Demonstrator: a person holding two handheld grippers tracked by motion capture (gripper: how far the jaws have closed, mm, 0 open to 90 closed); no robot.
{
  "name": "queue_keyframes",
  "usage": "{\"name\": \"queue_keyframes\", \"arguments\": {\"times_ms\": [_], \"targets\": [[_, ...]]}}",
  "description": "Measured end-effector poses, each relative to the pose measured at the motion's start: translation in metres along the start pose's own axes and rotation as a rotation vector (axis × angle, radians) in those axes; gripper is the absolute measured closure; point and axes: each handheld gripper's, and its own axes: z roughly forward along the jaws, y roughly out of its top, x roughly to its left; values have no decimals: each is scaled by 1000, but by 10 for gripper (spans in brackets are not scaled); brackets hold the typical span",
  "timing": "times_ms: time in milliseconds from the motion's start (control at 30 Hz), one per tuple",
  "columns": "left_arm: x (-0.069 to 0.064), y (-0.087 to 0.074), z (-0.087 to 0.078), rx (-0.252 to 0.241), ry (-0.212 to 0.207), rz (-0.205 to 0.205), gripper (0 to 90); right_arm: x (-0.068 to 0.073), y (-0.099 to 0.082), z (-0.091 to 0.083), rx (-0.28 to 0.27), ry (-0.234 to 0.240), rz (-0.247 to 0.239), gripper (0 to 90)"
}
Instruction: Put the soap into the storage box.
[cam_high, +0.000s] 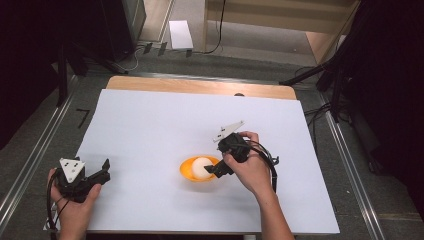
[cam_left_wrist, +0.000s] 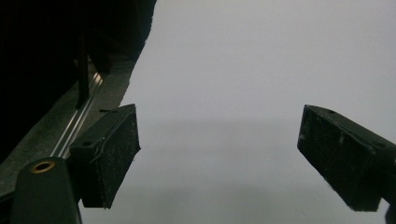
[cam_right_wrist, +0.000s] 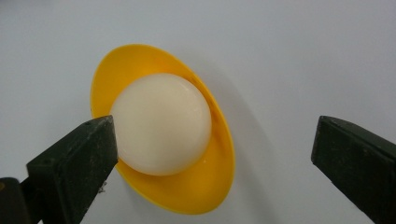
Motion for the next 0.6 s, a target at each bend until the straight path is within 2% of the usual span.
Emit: {"name": "queue_keyframes", "arguments": {"times_ms": [100, 467, 600], "targets": [[0, 0, 0, -3, -3, 2, 136, -4, -5, -2, -29, -9, 25, 0], [0, -1, -1, -11, -30, 11, 138, -16, -19, -10, -44, -46, 69, 0], [-2, 0, 0, 5, -23, 26, 138, -22, -28, -12, -41, -60, 96, 0]]}}
